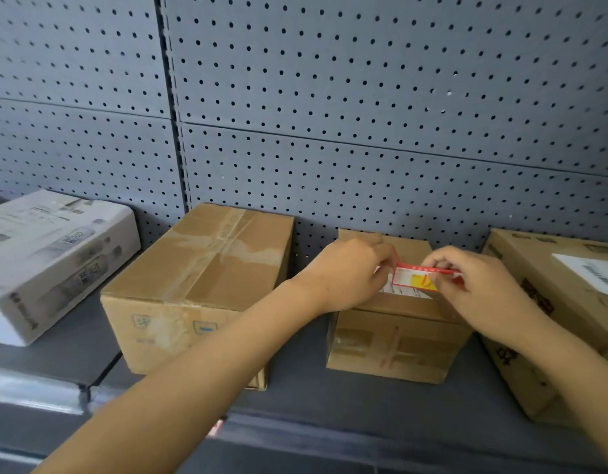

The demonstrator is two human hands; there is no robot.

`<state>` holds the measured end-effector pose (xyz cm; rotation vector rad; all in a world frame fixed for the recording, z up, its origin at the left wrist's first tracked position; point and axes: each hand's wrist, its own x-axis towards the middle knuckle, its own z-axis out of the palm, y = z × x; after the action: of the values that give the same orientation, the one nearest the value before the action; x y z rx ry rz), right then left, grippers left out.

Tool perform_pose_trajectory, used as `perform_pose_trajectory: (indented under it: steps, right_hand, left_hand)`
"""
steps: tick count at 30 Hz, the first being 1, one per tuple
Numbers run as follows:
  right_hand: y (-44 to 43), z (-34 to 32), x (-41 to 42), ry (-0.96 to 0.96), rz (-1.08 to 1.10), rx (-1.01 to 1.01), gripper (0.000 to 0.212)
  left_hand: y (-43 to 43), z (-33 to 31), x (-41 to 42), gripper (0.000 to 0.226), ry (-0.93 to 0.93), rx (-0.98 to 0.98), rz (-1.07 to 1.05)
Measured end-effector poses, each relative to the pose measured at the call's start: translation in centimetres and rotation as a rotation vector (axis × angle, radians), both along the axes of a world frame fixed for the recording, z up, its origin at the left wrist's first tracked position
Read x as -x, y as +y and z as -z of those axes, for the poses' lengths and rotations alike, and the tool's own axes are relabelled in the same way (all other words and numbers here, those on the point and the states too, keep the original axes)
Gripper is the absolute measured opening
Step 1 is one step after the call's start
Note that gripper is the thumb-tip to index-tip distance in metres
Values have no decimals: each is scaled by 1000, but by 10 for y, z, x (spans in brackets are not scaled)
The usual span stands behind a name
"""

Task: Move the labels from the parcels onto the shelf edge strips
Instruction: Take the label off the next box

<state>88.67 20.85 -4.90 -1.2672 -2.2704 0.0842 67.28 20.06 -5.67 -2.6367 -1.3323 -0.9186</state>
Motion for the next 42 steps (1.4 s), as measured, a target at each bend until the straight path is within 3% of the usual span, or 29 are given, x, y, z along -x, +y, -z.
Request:
perform_pose_trajectory:
  steps: [7,12,22,28,32,35,42]
  right_hand:
    - [-65,24,-22,38,-115,87,19]
    - [-84,74,-41,61,-144,239,15]
    - [-101,109,-47,40,-183,304,14]
    - [-111,112,-41,2,-167,212,8]
    - [-114,113,-36,-20,-155,184,6]
    - [-115,116,-32,-30,-137,152,6]
    - [-119,115,-27,-52,-152,65,10]
  left_hand:
    - [-61,24,2,13,-122,135,33]
    - [-110,75,-8,13,-144,230,-73]
    - [-151,129,-34,14,76,185,-180]
    - [-151,134,-35,25,180,101,-177]
    - [-150,135,-38,14,212,75,-189]
    - [-152,142,-41,29,221,74,-225]
    - [-153,155,-42,37,168,83,-266]
